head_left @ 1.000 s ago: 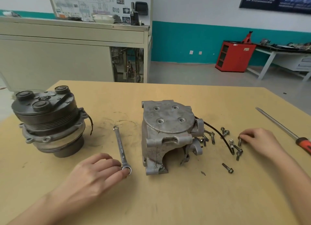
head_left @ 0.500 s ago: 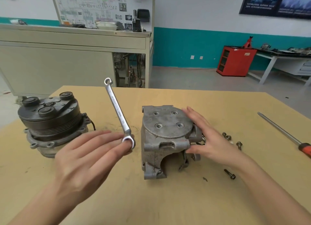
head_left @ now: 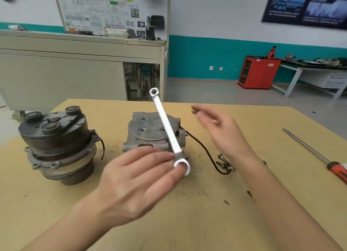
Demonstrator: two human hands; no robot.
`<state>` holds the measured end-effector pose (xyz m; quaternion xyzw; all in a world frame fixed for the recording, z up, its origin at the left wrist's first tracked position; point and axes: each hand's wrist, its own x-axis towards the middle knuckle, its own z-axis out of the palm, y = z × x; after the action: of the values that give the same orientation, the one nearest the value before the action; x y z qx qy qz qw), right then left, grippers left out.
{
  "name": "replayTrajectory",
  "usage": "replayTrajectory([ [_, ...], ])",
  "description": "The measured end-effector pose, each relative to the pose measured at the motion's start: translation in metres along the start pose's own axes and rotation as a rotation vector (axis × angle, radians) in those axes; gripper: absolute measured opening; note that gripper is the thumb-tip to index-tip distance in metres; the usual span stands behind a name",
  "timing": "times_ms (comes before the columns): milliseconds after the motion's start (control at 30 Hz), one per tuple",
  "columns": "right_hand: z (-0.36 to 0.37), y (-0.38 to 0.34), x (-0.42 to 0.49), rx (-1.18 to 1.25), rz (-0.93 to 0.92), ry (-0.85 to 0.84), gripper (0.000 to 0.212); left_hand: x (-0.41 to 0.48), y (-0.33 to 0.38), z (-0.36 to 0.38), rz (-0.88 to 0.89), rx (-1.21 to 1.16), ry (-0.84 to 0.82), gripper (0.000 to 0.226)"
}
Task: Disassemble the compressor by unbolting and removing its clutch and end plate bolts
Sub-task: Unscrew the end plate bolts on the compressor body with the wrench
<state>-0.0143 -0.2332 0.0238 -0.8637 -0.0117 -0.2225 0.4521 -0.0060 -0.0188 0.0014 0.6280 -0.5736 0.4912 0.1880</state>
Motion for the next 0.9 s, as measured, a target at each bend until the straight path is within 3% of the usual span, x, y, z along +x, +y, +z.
replayTrajectory([
  [100,-0.022,-0.012,-0.018,0.311,0.100,-0.112,0.042,0.017,0.022,0.027,0.158,0.001,0.012,0.023],
  [167,-0.027,-0.012,-0.033,0.361,0.105,-0.095,0.024,0.029,0.039,0.050,0.230,-0.038,-0.005,0.021],
  [267,-0.046,0.003,-0.046,0.401,0.161,0.219,0.023,0.044,0.061,0.077,0.221,-0.097,-0.089,0.026],
  [367,-0.088,0.032,-0.055,0.389,0.242,0.538,0.022,0.045,0.074,0.088,0.017,-0.204,-0.176,0.031],
  [433,-0.115,0.056,-0.063,0.305,0.326,0.635,0.022,0.037,0.080,0.095,-0.068,-0.328,-0.299,0.041],
  [500,-0.129,0.075,-0.069,0.169,0.431,0.590,0.023,0.035,0.077,0.107,-0.091,-0.284,-0.445,0.056],
  [567,-0.127,0.087,-0.070,0.054,0.512,0.444,0.024,0.043,0.064,0.122,-0.010,0.106,-0.619,0.065],
  [667,-0.114,0.097,-0.068,-0.001,0.562,0.273,0.028,0.048,0.048,0.138,0.017,0.237,-0.911,0.039],
  [733,-0.107,0.104,-0.065,-0.041,0.589,0.228,0.031,0.046,0.045,0.140,0.017,0.303,-0.774,0.015],
  [900,-0.087,0.114,-0.055,-0.170,0.714,0.052,0.029,0.068,0.038,0.133,-0.247,0.151,-0.379,0.023],
])
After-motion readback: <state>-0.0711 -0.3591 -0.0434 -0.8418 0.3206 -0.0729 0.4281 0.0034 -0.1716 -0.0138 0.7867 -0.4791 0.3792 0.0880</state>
